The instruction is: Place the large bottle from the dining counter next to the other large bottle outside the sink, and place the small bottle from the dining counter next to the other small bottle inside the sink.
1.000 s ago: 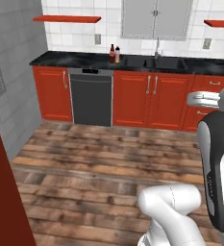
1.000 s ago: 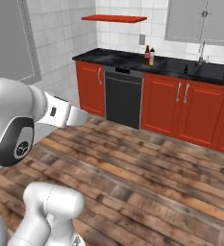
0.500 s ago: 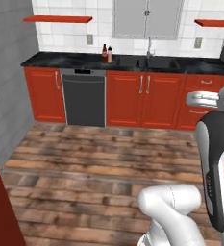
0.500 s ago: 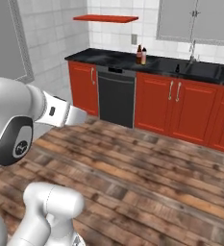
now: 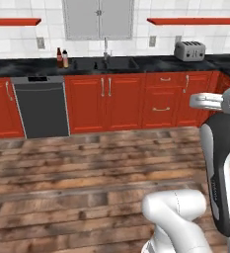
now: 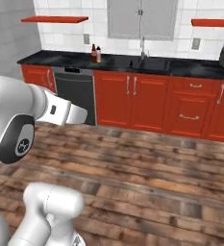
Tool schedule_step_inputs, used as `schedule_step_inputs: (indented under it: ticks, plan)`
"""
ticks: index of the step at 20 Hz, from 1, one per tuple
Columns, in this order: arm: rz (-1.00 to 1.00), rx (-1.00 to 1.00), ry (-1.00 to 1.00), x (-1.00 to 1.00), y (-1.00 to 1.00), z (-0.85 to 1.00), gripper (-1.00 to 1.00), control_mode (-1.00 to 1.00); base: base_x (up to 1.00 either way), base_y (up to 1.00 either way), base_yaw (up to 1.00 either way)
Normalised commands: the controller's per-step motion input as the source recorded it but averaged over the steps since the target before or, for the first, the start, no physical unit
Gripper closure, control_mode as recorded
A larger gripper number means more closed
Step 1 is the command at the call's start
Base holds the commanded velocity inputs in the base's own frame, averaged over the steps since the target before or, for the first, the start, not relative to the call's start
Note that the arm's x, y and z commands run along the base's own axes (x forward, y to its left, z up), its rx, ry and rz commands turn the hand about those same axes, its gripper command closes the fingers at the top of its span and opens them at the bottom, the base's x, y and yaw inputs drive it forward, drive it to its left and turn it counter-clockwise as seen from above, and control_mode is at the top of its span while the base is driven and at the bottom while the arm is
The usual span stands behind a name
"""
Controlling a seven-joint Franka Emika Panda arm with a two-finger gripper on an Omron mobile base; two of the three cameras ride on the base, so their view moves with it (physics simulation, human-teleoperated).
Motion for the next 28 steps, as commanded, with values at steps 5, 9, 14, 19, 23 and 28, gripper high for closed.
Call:
schedule_step_inputs:
  ticks: [5,9,14,19,23,28]
  plan:
    - [0.00,0.00,0.00,0.00,0.00,0.00,-1.00,1.00,-0.03,0.00,-0.46]
    - [0.00,0.00,0.00,0.00,0.00,0.00,-1.00,1.00,0.48,0.05,-0.03]
    - [0.00,0.00,0.00,0.00,0.00,0.00,-1.00,1.00,1.00,-0.04,0.05]
    - [0.00,0.00,0.00,0.00,0.00,0.00,-1.00,1.00,0.62,-0.43,0.04]
    - [0.00,0.00,0.00,0.00,0.00,0.00,-1.00,1.00,0.31,-0.89,0.07]
    - [0.00,0.00,0.00,0.00,0.00,0.00,-1.00,1.00,0.13,-0.96,0.07]
